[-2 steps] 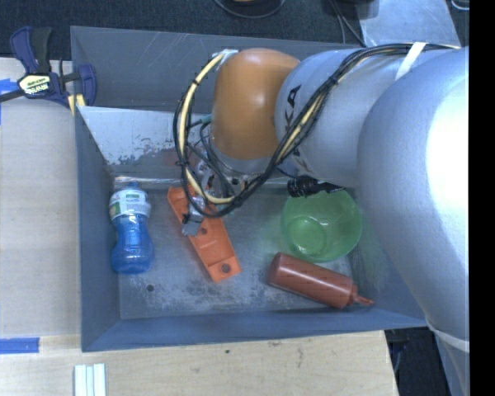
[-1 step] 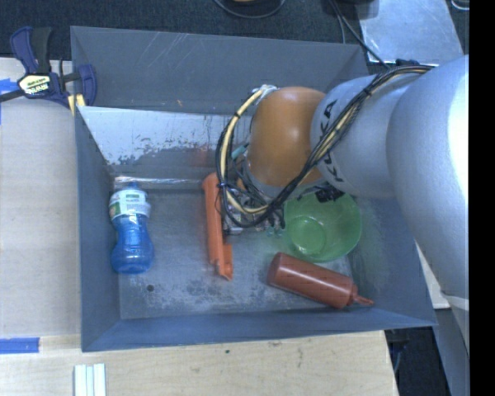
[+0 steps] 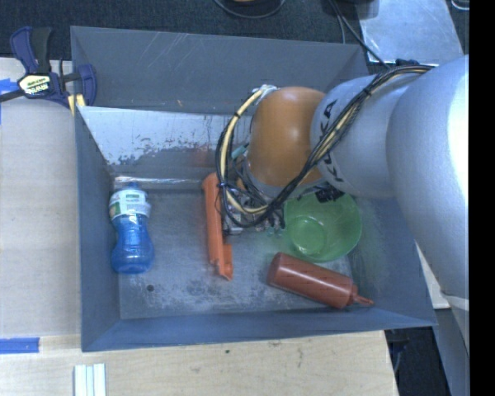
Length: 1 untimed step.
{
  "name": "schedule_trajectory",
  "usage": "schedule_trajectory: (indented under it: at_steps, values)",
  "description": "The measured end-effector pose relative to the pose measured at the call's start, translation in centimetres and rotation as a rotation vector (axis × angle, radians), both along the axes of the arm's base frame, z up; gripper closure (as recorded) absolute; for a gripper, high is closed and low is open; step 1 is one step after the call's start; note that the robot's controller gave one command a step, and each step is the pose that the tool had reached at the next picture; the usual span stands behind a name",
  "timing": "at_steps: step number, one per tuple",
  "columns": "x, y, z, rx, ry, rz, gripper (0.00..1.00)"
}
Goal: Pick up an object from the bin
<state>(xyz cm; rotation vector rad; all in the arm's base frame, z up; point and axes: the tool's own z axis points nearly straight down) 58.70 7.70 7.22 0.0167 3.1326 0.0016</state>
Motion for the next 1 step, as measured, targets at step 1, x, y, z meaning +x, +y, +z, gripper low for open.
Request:
schedule_trajectory:
  at_steps: [1]
  values:
    - [0.92, 2.33, 8.65, 0.002, -0.012, 0.022, 1.00]
